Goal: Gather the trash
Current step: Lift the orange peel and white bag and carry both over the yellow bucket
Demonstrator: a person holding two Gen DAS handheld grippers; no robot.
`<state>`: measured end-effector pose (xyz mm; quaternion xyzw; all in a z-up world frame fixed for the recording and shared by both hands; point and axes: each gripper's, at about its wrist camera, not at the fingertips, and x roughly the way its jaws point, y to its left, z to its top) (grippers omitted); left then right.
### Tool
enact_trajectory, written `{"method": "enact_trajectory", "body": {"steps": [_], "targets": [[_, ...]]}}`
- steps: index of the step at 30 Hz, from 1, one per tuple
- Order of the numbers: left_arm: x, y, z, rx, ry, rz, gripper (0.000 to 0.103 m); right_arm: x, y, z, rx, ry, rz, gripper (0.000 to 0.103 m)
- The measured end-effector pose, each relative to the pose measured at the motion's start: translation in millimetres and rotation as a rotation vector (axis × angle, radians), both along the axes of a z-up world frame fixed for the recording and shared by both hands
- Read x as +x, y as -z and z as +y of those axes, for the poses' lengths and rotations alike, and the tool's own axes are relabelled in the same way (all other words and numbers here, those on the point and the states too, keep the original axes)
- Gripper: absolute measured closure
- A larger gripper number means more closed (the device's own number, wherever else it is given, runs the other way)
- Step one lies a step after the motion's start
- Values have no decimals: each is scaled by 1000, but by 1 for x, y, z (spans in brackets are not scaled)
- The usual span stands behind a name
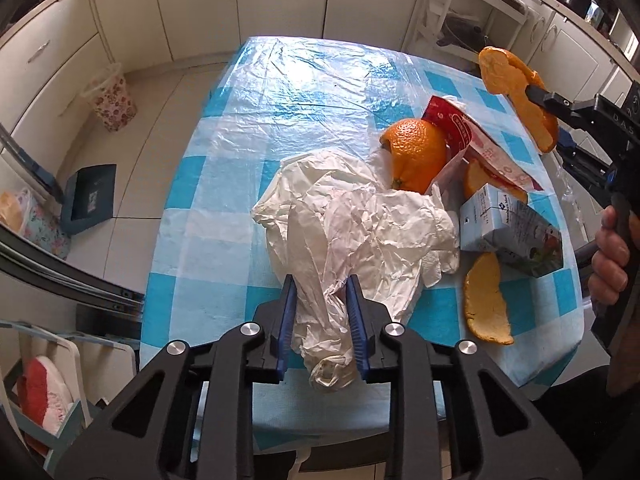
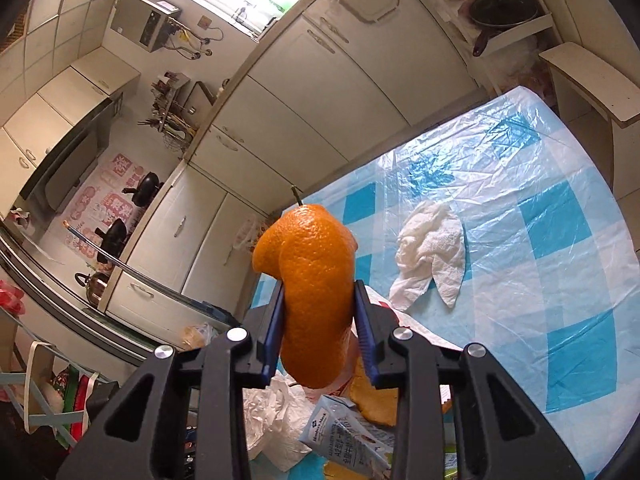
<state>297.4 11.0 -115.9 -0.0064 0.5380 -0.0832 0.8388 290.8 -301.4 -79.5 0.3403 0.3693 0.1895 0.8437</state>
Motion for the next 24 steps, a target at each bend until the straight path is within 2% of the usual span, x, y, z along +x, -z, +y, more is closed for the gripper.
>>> {"method": "enact_trajectory", "body": {"steps": [10, 15, 18, 24], "targets": [[-8, -32, 22, -88, -38, -111, 80, -8, -15, -5, 3, 7, -62, 70], [-17, -56, 31, -210, -24, -202, 80, -16, -24, -14, 3, 24, -97, 70], [-20, -62, 23, -253, 7, -229, 80, -25, -30, -25, -19, 41, -114, 70], [-26, -64, -20, -277, 108, -232, 80, -49, -33, -66, -52, 119, -107, 70]]}}
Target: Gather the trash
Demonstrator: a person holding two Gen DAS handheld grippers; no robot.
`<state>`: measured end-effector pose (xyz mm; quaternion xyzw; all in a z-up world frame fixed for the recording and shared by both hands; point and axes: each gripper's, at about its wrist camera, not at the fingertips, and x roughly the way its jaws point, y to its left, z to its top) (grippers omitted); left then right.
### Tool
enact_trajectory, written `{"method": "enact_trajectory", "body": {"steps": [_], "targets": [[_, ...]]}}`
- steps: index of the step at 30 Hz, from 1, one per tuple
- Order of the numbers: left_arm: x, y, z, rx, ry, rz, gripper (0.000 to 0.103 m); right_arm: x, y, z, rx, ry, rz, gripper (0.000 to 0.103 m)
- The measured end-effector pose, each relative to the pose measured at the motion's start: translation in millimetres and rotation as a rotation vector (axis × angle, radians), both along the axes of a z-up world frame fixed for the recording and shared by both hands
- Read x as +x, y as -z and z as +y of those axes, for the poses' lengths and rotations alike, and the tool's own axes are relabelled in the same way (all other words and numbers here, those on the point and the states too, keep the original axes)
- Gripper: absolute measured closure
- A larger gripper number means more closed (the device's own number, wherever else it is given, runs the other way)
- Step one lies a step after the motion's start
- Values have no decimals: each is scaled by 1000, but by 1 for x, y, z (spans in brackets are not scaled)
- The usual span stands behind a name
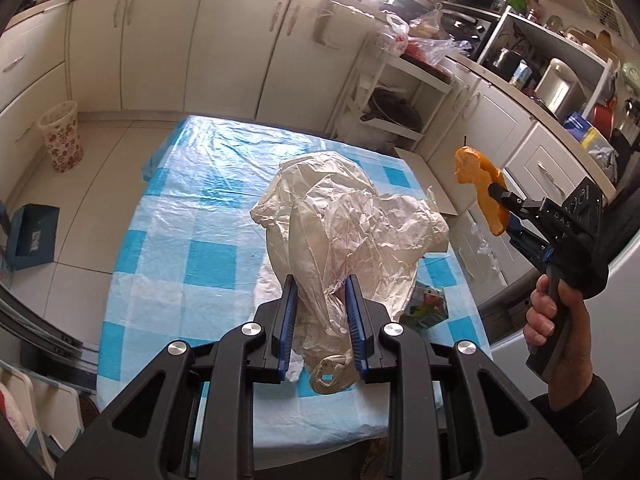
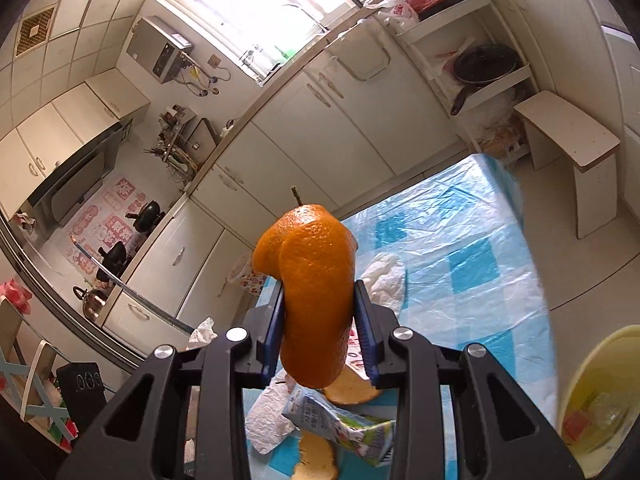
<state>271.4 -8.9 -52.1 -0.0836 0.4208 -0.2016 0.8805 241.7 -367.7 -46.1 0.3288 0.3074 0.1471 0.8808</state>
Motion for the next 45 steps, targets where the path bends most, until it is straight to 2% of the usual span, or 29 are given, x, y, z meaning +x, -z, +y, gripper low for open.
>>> {"method": "enact_trajectory", "body": {"steps": [5, 9, 12, 15, 20, 22, 24, 26, 28, 34, 36, 37, 39, 42, 45], "targets": [[-13, -5, -51, 28, 97, -41, 80, -25, 5, -45, -16, 92, 34, 70], [-23, -11, -101, 33, 183, -57, 80, -48, 19, -79, -49, 163, 95, 70], [-32, -14, -145, 30, 258, -59, 80, -66, 40, -108, -80, 221, 177, 70], [-43, -11, -193, 33, 336, -51, 80, -84, 72, -140, -99, 281, 303, 70], [-50, 19, -273, 63, 407, 20, 80, -99, 136, -176, -74, 319, 521, 69], [-49, 34, -296, 70, 411, 58, 80, -103, 156, -185, -75, 319, 591, 61], [-50, 52, -315, 78, 406, 101, 80, -107, 158, -193, -71, 361, 608, 55], [-51, 68, -329, 87, 403, 140, 80, -111, 143, -200, -56, 404, 567, 54], [-52, 82, -340, 113, 400, 162, 80, -115, 119, -202, -92, 443, 495, 52], [-57, 110, -383, 194, 416, 202, 79, -136, 28, -190, -200, 522, 168, 37], [-53, 125, -405, 237, 415, 233, 74, -142, 2, -181, -230, 522, 76, 34], [-50, 132, -415, 259, 418, 251, 67, -144, -6, -178, -248, 519, 49, 34], [-44, 150, -433, 298, 415, 302, 60, -146, -17, -172, -274, 509, 12, 33], [-39, 162, -441, 311, 404, 352, 59, -143, -19, -172, -263, 493, 4, 33], [-42, 149, -433, 312, 406, 310, 52, -143, -21, -173, -228, 490, -3, 33]]}}
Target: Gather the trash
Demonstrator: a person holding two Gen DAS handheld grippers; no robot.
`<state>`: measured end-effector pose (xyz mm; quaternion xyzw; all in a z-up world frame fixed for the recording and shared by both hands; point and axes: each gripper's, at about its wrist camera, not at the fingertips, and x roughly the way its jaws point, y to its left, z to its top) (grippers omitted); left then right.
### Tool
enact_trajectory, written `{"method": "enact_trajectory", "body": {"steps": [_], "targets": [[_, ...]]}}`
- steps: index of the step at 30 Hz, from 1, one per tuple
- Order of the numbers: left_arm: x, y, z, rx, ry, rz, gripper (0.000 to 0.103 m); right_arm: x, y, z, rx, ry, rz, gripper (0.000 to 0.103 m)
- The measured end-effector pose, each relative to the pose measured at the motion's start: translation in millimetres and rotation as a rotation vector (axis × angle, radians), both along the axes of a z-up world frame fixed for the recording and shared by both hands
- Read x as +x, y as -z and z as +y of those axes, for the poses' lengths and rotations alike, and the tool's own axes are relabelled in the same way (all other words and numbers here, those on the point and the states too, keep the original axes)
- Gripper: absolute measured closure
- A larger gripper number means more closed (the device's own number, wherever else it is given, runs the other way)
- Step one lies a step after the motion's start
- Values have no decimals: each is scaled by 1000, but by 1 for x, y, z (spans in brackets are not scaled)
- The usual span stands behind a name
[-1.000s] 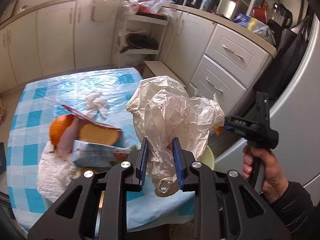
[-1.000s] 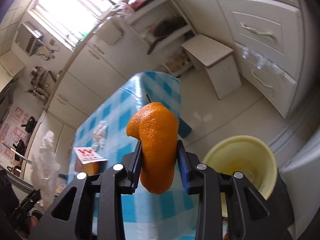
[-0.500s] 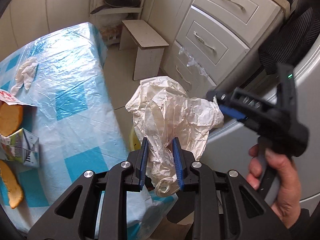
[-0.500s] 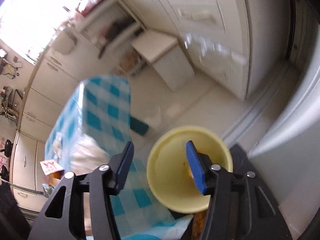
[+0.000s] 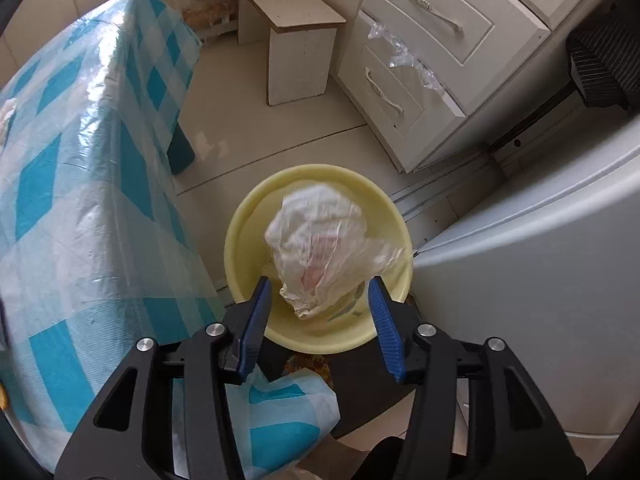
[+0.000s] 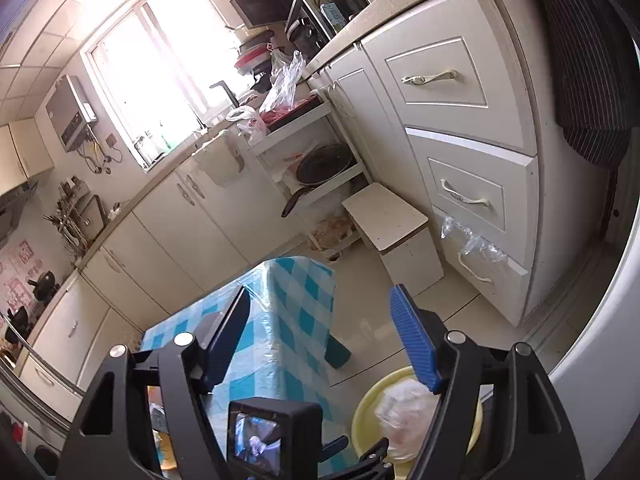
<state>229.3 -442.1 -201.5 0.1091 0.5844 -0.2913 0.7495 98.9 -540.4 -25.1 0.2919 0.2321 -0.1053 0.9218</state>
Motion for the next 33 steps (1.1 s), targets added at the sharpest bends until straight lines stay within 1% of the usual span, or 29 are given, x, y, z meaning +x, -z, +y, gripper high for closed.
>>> {"method": "enact_trajectory", "body": {"steps": [1, 4, 5, 6, 7, 10, 11, 16, 20, 22, 24, 28, 29, 31, 33], "targets": [[-1, -7, 4, 6, 2, -29, 50, 6, -5, 3, 4, 0, -5, 33], [-4, -34, 21, 19, 1, -126, 45, 5, -15, 11, 4, -6, -34, 33], [-8, -44, 31, 27, -3, -171, 44, 6, -18, 14, 0, -9, -42, 33], [-9, -52, 38, 34, -7, -202, 40, 6, -21, 18, -5, -13, -50, 32], [-12, -61, 48, 45, -12, -243, 35, 7, -23, 21, -8, -15, -57, 31], [-19, -84, 76, 84, -32, -349, 29, 5, -32, 33, -21, -20, -75, 25], [-22, -92, 89, 96, -38, -383, 28, 4, -35, 39, -35, -18, -80, 24], [-26, -128, 142, 135, -91, -537, 18, 3, -49, 68, -120, -21, -69, 11], [-23, -151, 190, 137, -154, -636, 13, -5, -54, 99, -217, -20, -54, 7], [-20, -154, 211, 129, -196, -660, 10, -8, -54, 112, -263, -9, -50, 7], [-18, -153, 233, 114, -241, -661, 9, -9, -53, 124, -307, 18, -40, 7], [1, -148, 266, 74, -328, -583, 8, 3, -50, 140, -333, 38, -28, 7], [4, -153, 275, 49, -353, -584, 8, 7, -49, 145, -345, 41, -27, 7], [1, -159, 289, 15, -385, -615, 8, 13, -49, 157, -366, 39, -33, 7], [-3, -165, 302, -3, -419, -644, 8, 18, -48, 170, -379, 34, -45, 7]]}}
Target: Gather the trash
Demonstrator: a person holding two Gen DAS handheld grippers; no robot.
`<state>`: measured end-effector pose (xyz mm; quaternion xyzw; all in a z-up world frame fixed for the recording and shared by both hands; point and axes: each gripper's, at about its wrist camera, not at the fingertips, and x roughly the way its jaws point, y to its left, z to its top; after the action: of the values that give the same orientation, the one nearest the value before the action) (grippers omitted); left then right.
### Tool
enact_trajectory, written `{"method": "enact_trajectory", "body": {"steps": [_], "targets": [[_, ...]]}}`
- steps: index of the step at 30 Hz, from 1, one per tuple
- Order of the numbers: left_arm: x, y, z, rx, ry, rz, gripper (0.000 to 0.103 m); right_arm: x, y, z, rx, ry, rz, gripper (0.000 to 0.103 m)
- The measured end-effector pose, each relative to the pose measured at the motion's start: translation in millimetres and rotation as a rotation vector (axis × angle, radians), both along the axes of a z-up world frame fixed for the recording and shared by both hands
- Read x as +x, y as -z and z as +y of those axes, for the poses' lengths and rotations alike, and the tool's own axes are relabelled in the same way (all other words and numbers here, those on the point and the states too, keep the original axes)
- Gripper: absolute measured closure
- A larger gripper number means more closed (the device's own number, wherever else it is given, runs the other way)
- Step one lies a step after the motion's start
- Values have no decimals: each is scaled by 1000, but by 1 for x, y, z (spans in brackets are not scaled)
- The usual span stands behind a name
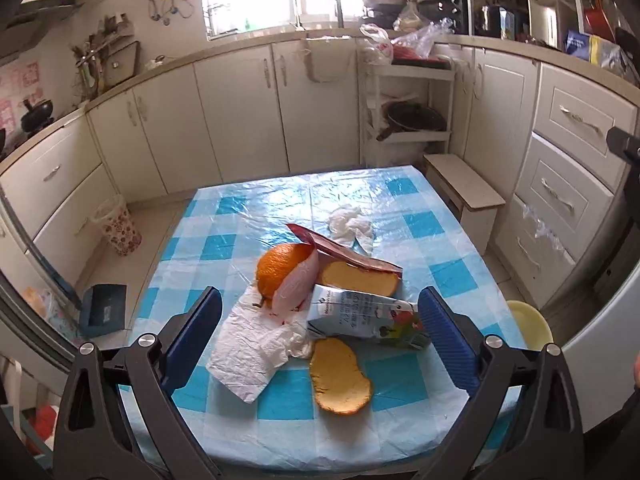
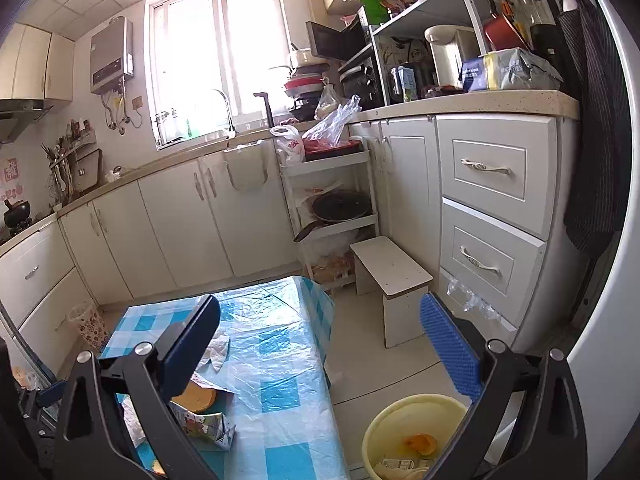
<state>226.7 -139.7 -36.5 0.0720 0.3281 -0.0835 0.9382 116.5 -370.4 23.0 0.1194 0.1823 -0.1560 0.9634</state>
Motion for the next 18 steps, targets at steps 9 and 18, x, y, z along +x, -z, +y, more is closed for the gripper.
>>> {"method": "enact_trajectory", "body": {"steps": [9, 18], "targets": [[-13, -1, 59, -77, -90, 0, 8, 5, 2, 56, -112, -56, -34, 7], [-13, 3, 65, -84, -125, 24, 8, -9, 18, 48, -113, -29, -6, 7]]}}
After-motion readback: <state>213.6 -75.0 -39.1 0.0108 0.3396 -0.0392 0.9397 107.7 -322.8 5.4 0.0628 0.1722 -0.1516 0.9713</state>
